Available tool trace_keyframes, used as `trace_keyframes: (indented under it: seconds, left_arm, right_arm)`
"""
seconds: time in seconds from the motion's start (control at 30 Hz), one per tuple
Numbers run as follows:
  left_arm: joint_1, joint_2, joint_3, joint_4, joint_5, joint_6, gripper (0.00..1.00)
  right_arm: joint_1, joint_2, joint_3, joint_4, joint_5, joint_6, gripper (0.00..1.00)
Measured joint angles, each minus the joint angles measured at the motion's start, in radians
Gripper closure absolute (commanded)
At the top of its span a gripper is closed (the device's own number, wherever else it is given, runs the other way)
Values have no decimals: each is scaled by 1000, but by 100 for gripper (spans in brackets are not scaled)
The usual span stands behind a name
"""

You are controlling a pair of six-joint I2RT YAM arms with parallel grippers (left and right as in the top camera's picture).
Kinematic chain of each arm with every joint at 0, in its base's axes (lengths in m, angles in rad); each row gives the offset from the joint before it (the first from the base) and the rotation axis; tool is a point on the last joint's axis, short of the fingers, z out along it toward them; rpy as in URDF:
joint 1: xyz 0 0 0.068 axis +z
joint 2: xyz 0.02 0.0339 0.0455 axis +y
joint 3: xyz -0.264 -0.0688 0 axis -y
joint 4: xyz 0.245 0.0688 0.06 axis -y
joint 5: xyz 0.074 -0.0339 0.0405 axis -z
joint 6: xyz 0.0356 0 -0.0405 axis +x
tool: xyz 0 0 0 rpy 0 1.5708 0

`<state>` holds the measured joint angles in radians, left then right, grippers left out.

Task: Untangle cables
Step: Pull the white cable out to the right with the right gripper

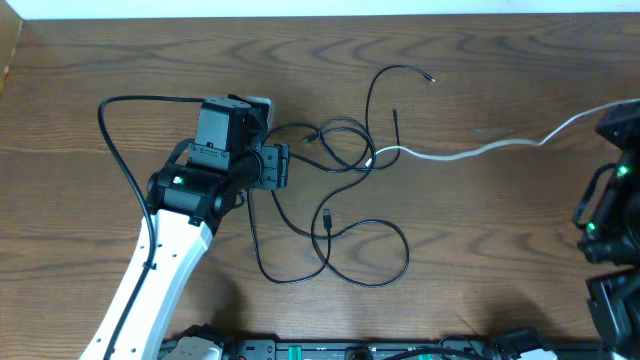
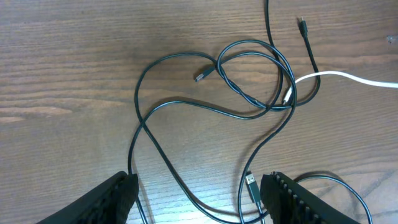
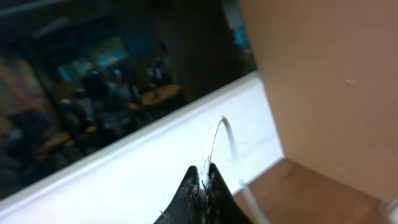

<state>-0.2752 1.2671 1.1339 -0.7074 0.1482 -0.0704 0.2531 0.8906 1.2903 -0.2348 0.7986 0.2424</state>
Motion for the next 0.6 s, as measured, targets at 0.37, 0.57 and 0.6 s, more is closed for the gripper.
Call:
trace_keyframes:
  seconds: [0.37,0.57,0.6]
  left_arm:
    - [0,0,0,-6,0,8,31]
    - [0,0,0,-7,0,19,31]
    - [0,0,0,-7,0,19,31]
  right_arm:
    - [-269,86,-2,233,346,-11,99]
    - [-359,76,-2,230,376,-13,99]
    - [-361,75,-2,215,365,-13,99]
